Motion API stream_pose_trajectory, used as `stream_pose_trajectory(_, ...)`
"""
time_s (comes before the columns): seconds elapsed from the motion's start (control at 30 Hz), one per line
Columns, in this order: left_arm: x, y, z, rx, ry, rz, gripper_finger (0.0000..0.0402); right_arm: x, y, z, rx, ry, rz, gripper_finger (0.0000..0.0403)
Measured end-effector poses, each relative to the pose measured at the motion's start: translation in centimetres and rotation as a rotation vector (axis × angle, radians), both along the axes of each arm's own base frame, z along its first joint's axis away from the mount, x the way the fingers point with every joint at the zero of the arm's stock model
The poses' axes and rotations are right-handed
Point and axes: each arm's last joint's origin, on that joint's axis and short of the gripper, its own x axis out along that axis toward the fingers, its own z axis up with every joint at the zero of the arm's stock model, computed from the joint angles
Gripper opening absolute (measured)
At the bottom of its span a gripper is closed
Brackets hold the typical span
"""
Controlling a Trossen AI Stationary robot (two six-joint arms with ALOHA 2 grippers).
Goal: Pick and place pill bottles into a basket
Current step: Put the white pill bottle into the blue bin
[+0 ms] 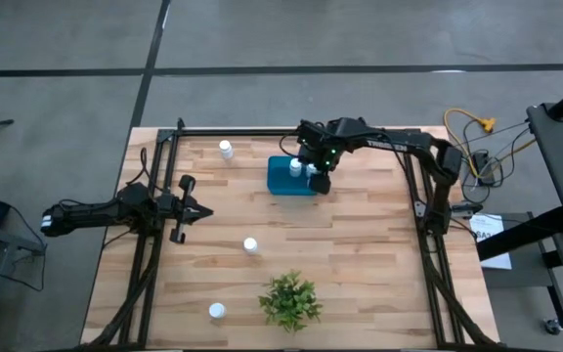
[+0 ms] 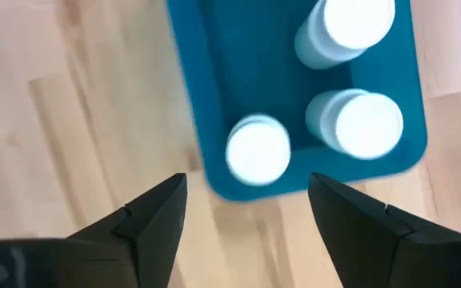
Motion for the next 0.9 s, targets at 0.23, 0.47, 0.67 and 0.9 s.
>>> stream_pose_trajectory(0.23,0.0,0.0,0.0,0.000,0.000,0.000,0.0002,-1.0,3.8,2.9,-0.005,-0.019,0.084,0.0208)
stream_pose_trajectory(0.47,0.0,0.0,0.0,0.000,-0.001,0.000,0.0002,-0.5,9.4,4.9,-0.025,-0.138,0.209,0.0115)
stream_pose_trajectory(0.67,0.0,0.0,0.0,0.000,0.000,0.000,0.0002,0.6,13.7,5.9,-0.073,-0.366,0.345,0.0028)
stream_pose_trajectory(0.9,0.0,0.0,0.0,0.000,-0.001,0.000,0.0002,0.2,15.4,4.7,-0.092,-0.506,0.352,0.0012)
